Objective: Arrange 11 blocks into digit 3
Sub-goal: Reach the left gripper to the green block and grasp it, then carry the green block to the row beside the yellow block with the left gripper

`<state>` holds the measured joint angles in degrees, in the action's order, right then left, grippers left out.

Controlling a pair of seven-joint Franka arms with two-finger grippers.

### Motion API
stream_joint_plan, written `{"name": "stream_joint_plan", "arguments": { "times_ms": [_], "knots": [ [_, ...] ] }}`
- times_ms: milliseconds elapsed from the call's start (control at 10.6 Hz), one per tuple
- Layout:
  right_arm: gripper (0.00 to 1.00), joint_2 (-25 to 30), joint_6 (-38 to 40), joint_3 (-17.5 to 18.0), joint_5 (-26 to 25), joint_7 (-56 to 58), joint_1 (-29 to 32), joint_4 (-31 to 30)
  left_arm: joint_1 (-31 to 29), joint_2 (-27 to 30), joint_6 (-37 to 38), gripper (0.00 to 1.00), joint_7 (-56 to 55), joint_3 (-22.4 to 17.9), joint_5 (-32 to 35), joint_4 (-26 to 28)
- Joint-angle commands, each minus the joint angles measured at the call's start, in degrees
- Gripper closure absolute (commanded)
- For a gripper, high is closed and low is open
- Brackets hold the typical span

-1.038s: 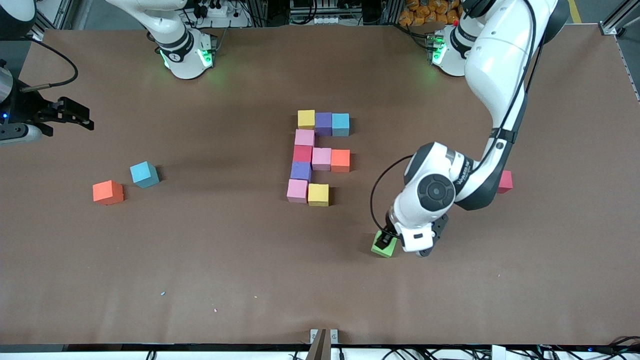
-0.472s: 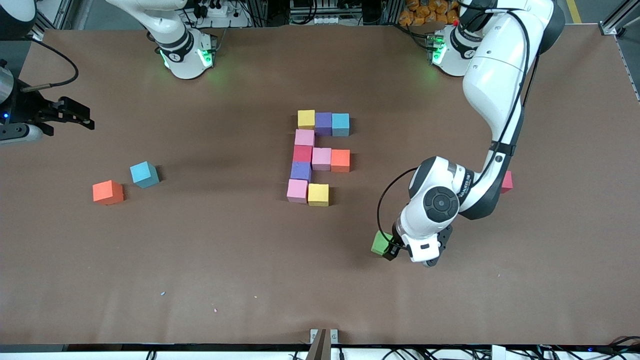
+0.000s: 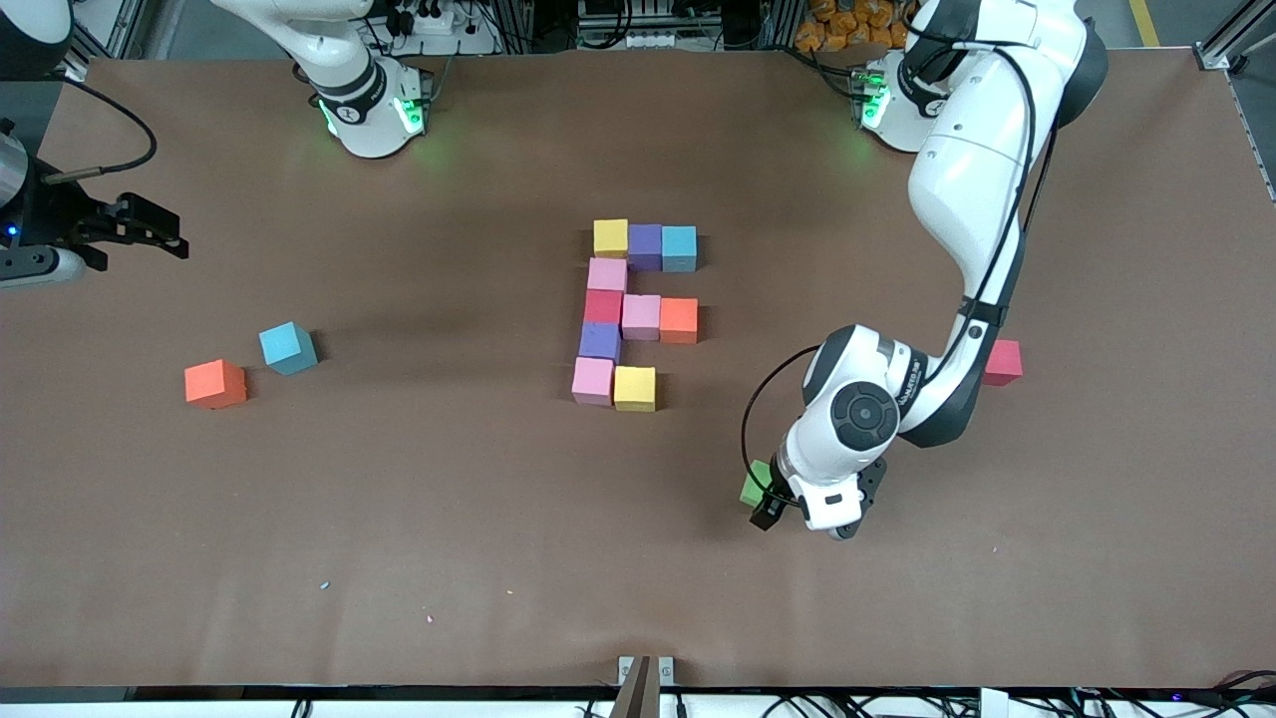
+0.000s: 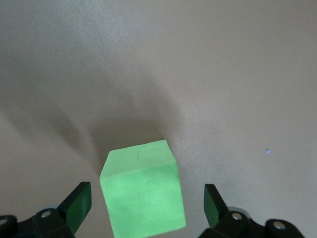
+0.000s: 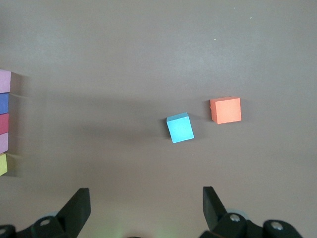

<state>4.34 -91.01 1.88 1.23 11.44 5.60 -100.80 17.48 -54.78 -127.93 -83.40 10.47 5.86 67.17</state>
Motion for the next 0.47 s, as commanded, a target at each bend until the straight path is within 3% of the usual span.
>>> {"name": "stream_joint_plan", "arguments": {
  "times_ms": [0, 377],
  "knots": [
    [0.0, 0.7, 0.2, 0.0, 0.7, -0.2, -0.2, -0.6, 0.5, -1.1, 0.2, 0.0, -0.7, -0.4, 0.2, -2.2],
    [0.0, 0.7, 0.2, 0.0, 0.7, -0.1, -0.2, -0.5, 0.5, -2.1, 0.1, 0.0, -0.6, -0.5, 0.2, -2.0]
  ]
}}
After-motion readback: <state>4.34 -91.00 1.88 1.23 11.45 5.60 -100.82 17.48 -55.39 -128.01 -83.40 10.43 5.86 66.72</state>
